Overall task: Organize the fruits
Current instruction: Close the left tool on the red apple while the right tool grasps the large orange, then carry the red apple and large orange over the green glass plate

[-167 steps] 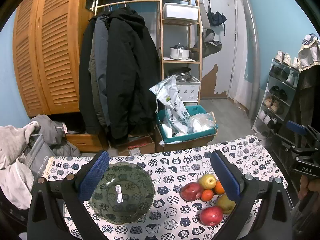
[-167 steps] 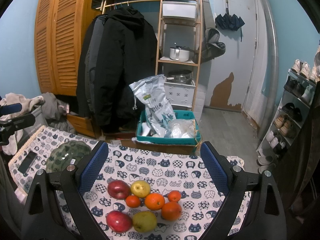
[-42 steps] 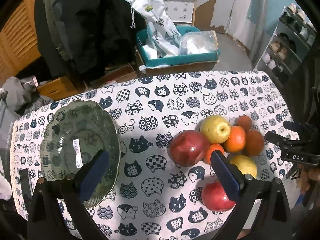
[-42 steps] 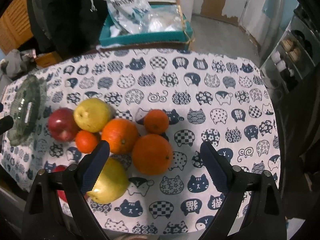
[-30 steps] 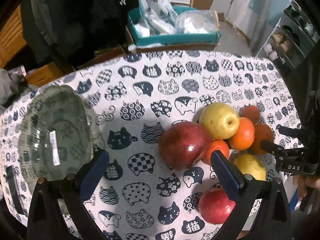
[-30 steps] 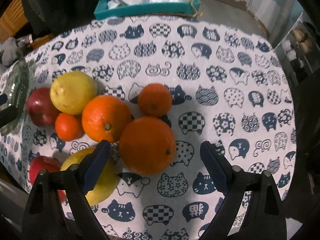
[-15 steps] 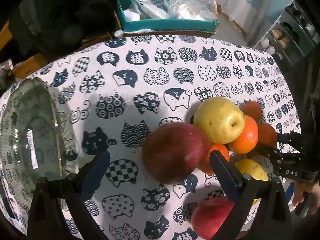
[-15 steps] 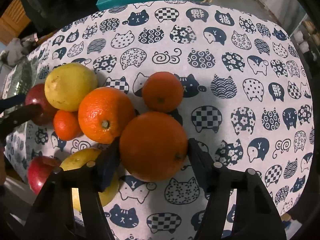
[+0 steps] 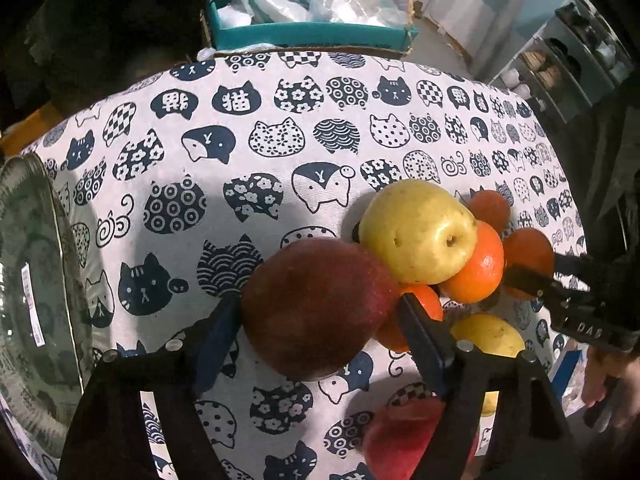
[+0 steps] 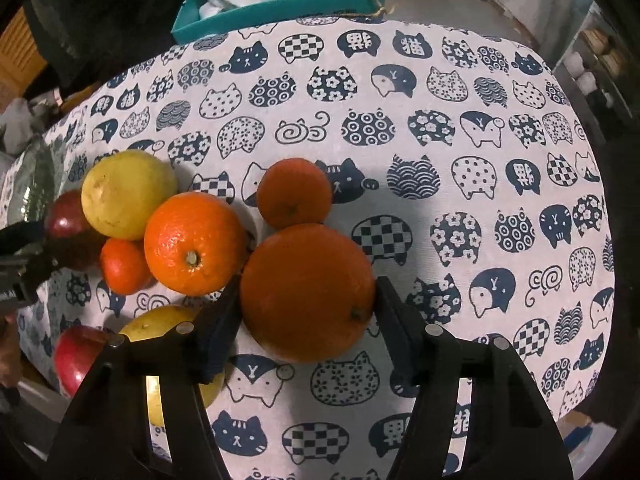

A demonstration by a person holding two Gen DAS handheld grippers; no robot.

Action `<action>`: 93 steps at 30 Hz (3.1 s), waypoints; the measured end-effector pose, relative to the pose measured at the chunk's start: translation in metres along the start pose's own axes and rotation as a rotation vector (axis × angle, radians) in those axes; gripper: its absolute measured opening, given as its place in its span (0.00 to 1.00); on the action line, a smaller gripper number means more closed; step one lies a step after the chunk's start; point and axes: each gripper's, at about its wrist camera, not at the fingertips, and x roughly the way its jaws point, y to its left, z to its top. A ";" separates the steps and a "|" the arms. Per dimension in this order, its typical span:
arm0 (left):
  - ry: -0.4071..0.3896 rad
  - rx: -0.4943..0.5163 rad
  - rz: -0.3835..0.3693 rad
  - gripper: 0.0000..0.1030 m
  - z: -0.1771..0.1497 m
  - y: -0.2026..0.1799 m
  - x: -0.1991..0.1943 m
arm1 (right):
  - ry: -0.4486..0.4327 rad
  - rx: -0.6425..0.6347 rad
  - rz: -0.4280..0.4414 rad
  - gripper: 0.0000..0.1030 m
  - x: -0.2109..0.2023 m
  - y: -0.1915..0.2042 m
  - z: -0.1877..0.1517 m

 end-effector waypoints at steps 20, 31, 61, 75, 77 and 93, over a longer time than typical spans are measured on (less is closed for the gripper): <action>-0.130 0.058 0.079 0.78 -0.012 -0.008 -0.041 | -0.136 -0.069 -0.036 0.62 -0.037 0.041 0.009; -0.219 0.066 0.117 0.78 -0.019 -0.009 -0.081 | -0.247 -0.098 -0.033 0.62 -0.077 0.064 0.019; -0.459 0.004 0.148 0.78 -0.037 0.020 -0.193 | -0.483 -0.180 0.063 0.62 -0.169 0.133 0.025; -0.505 -0.083 0.198 0.78 -0.050 0.067 -0.221 | -0.502 -0.243 0.120 0.62 -0.174 0.190 0.040; -0.510 -0.094 0.208 0.78 -0.052 0.073 -0.224 | -0.502 -0.254 0.126 0.62 -0.173 0.199 0.042; -0.496 -0.229 0.257 0.78 -0.072 0.143 -0.231 | -0.430 -0.337 0.207 0.62 -0.141 0.277 0.058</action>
